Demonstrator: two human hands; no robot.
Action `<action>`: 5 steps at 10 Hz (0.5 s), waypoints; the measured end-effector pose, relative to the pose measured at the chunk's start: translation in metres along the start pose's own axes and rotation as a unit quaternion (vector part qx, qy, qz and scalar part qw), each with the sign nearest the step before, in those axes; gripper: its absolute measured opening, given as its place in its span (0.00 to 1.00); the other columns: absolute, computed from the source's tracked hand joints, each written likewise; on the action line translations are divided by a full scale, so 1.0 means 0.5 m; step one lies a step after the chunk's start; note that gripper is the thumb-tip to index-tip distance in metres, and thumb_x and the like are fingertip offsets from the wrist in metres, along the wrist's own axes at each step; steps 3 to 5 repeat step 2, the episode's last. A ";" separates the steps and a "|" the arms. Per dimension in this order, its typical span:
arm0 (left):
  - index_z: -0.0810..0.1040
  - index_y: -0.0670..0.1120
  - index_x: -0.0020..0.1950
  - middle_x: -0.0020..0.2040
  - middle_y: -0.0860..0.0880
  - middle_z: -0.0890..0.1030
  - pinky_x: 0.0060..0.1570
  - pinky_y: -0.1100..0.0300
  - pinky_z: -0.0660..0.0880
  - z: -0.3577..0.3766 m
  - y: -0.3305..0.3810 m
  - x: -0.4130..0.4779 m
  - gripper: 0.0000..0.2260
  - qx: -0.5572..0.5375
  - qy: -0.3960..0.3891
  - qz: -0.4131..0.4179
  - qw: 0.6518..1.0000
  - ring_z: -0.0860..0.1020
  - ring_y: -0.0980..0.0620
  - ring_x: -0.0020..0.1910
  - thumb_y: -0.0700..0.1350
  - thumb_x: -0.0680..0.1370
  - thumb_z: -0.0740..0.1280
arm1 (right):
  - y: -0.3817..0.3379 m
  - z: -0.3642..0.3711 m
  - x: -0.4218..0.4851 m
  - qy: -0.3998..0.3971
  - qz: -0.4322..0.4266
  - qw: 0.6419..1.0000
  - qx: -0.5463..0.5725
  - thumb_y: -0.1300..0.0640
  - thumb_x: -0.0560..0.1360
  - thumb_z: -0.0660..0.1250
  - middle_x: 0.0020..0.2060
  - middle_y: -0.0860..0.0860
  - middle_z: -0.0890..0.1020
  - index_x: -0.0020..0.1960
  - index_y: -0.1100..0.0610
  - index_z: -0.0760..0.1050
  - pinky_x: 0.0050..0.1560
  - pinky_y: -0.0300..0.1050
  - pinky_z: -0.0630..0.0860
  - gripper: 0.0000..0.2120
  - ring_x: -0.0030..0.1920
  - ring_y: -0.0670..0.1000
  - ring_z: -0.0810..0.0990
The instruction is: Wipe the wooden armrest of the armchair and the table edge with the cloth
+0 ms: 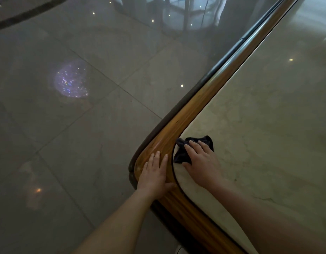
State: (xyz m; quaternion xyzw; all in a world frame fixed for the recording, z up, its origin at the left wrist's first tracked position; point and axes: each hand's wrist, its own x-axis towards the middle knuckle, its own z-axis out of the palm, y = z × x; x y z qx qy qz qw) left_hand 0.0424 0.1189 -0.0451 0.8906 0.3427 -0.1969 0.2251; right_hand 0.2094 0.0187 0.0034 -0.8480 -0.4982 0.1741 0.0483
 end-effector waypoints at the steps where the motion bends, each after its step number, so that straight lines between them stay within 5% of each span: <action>1: 0.36 0.56 0.79 0.82 0.46 0.42 0.76 0.45 0.43 -0.030 -0.006 -0.002 0.45 -0.002 0.038 -0.001 0.999 0.40 0.46 0.80 0.71 0.75 0.60 | -0.009 -0.025 -0.005 0.021 -0.004 1.000 0.006 0.39 0.78 0.60 0.77 0.50 0.62 0.77 0.50 0.59 0.77 0.53 0.53 0.32 0.77 0.55 0.55; 2: 0.36 0.56 0.79 0.82 0.46 0.42 0.74 0.46 0.39 -0.059 -0.008 -0.017 0.41 0.011 0.081 0.016 0.997 0.40 0.46 0.80 0.72 0.76 0.54 | -0.015 -0.059 -0.020 0.044 0.009 0.999 0.006 0.39 0.77 0.60 0.75 0.51 0.66 0.76 0.51 0.62 0.75 0.53 0.57 0.31 0.76 0.55 0.58; 5: 0.36 0.56 0.79 0.82 0.46 0.42 0.74 0.46 0.39 -0.059 -0.008 -0.017 0.41 0.011 0.081 0.016 0.997 0.40 0.46 0.80 0.72 0.76 0.54 | -0.015 -0.059 -0.020 0.044 0.009 0.999 0.006 0.39 0.77 0.60 0.75 0.51 0.66 0.76 0.51 0.62 0.75 0.53 0.57 0.31 0.76 0.55 0.58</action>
